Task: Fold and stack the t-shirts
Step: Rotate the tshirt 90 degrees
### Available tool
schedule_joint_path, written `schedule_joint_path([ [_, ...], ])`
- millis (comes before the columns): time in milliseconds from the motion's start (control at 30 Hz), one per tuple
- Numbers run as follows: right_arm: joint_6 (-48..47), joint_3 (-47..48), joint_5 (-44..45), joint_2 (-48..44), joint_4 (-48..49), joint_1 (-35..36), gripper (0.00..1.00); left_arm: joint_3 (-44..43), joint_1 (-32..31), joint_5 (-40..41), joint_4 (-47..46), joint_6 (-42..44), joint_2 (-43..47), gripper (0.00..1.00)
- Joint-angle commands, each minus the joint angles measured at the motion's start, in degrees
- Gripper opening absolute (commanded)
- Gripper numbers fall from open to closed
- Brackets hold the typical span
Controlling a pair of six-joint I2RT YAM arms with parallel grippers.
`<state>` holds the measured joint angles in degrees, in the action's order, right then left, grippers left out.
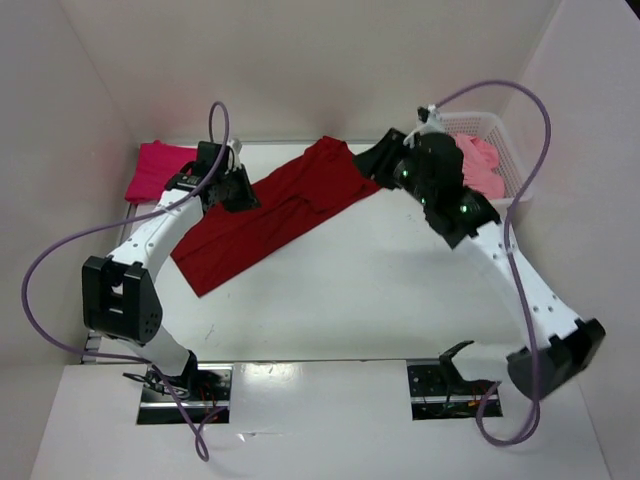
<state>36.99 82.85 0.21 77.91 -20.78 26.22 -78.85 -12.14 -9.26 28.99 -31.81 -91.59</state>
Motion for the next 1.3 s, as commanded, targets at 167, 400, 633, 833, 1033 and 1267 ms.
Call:
schedule_joint_path([
  [167,13.8,-15.09,-0.56,16.72,19.0,25.45,0.45,-0.16,5.27,1.26,1.42,1.66,0.36,0.22],
  [400,19.16,-7.62,-2.4,36.51,28.41,30.12,0.45,0.97,12.93,1.26,1.07,1.67,1.58,0.27],
  [633,27.15,-0.67,-1.01,49.35,29.04,31.97,0.5,2.12,13.46,1.26,0.54,1.05,2.12,0.3],
  [833,31.83,3.45,1.99,54.72,29.29,33.89,0.45,1.59,13.46,1.79,0.54,1.05,2.65,0.3],
  [1033,35.16,9.25,1.29,58.23,24.56,33.9,0.25,2.74,13.46,1.79,0.54,1.05,3.26,0.3],
  [1267,37.7,15.85,1.29,60.17,15.24,33.28,0.38,2.74,13.46,0.29,0.54,0.52,4.32,0.3],
])
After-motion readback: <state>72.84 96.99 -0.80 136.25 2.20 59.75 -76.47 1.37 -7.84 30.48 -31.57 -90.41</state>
